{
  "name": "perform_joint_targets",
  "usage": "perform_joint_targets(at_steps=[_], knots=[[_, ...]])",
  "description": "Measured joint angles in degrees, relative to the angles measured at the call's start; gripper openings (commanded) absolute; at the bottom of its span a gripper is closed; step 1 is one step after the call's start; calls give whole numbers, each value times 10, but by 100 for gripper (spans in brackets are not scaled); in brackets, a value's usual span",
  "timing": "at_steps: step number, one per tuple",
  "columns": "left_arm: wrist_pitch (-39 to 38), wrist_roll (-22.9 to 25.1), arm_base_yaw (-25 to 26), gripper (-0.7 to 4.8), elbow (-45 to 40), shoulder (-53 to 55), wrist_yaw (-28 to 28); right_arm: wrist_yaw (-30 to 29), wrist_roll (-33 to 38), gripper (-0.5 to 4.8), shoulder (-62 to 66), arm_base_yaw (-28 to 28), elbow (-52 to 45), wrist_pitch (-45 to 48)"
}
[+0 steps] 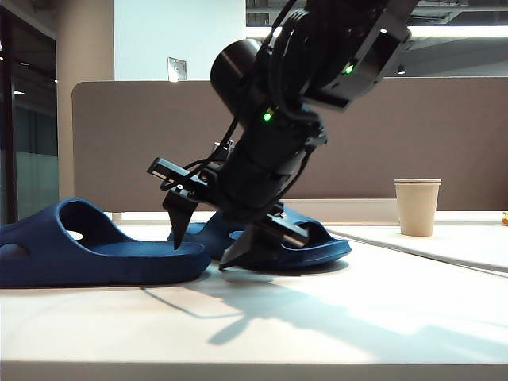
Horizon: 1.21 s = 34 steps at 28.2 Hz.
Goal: Interlock the pair of blue slippers on the table with their fronts facing up.
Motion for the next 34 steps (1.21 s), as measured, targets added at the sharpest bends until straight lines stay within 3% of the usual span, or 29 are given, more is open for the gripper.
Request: perform_joint_targets(at_steps=[10, 21, 29, 34], knots=[[-11, 0, 0, 335, 0, 0, 18, -3, -94, 288, -109, -1, 1, -21], [-65, 9, 27, 336, 0, 73, 55, -3, -113, 286, -275, -2, -4, -108], [-65, 17, 91, 337, 0, 159, 75, -2, -128, 284, -402, -2, -83, -110], [-66, 20, 105, 353, 0, 207, 70, -2, -128, 284, -446, -2, -150, -84]])
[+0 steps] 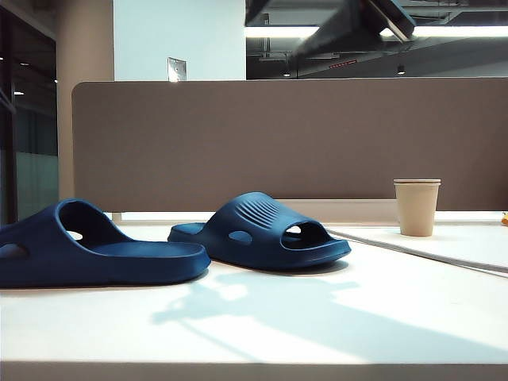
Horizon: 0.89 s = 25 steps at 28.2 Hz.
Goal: Interlock the pair of blue slippers on the table with their fronts facing up.
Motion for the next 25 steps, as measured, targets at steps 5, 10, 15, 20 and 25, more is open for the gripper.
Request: perform_joint_targets(at_steps=[5, 10, 15, 20, 25], knots=[[3, 2, 9, 404, 0, 46, -33, 0, 0, 283, -3, -4, -52, 26], [8, 3, 22, 403, 0, 57, -103, 0, 6, 272, -3, -12, -83, 47], [13, 2, 31, 394, 0, 64, -131, -2, 9, 272, -2, -34, -92, 55], [14, 10, 34, 394, 0, 122, -115, -12, 11, 272, 2, -44, -92, 62], [29, 24, 36, 371, 0, 158, -98, -25, 11, 272, 3, -55, -92, 63]])
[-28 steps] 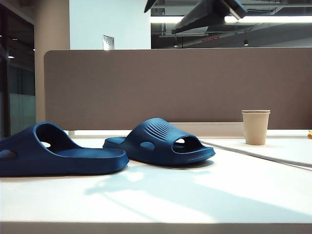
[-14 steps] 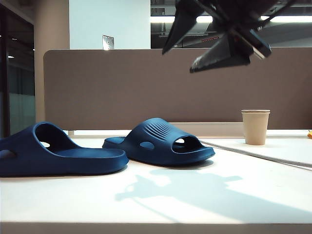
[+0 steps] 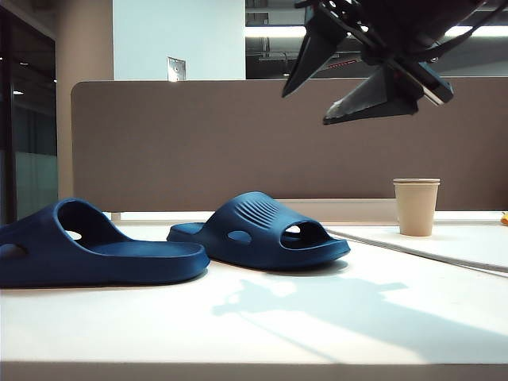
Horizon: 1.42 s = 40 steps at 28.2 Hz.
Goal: Interlock the pair of blue slippers on the table with their fronts facing up.
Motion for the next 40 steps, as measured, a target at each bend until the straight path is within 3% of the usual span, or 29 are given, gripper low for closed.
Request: perform_joint_targets(at_steps=[11, 22, 27, 40], knots=[[23, 3, 28, 362, 0, 39, 11, -4, 0, 270, 0, -1, 0, 0], [60, 1, 40, 362, 0, 93, 75, -3, 0, 269, 0, -4, 0, 0], [80, 1, 39, 289, 0, 95, 78, -3, 0, 269, 0, -4, 0, 0], [104, -10, 39, 286, 0, 95, 78, -3, 2, 261, 0, -4, 0, 0]])
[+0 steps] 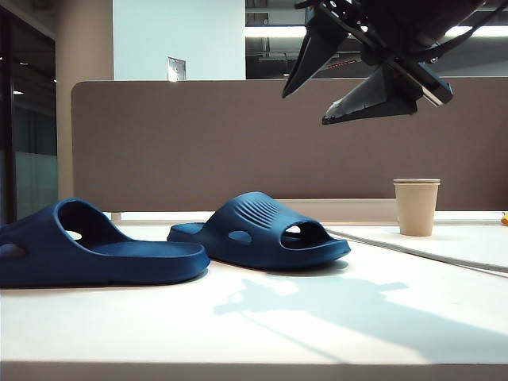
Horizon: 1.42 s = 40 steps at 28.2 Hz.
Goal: Interlock the pair of blue slippers on the table with their fronts facing up.
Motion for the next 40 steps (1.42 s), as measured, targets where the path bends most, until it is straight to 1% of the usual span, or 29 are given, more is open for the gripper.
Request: perform_joint_targets(at_steps=[5, 10, 13, 14, 15, 19, 23, 28, 31, 35, 37, 40], knots=[[5, 0, 0, 286, 0, 22, 1, 0, 3, 261, 0, 0, 0, 0], [16, 0, 1, 286, 0, 39, 38, 0, 5, 261, 0, 0, 0, 0], [20, 0, 1, 285, 0, 41, 43, 0, 5, 261, 0, 0, 0, -1], [22, 0, 0, 284, 0, 43, 45, 0, 5, 261, 0, 0, 0, -1], [24, 0, 0, 272, 0, 44, 46, 0, 5, 261, 0, 0, 0, -1], [31, 0, 0, 265, 1, 56, 53, 0, 7, 261, 0, 0, 0, -1], [36, 0, 1, 174, 4, 67, 61, 2, 7, 261, 0, 0, 0, -1], [37, 0, 0, 169, 5, 70, 53, 15, 7, 261, 0, 0, 0, -2], [37, 0, -1, 110, 5, 70, 52, 22, 7, 261, 5, 0, 0, -2], [37, 2, 0, 102, 5, 70, 52, 42, 7, 261, 18, 1, 0, -5], [37, 2, -1, 77, 5, 70, 51, 48, 8, 261, 28, 1, 0, -5], [37, 2, 0, 74, 5, 70, 52, 54, 12, 261, 42, 1, 0, -6]])
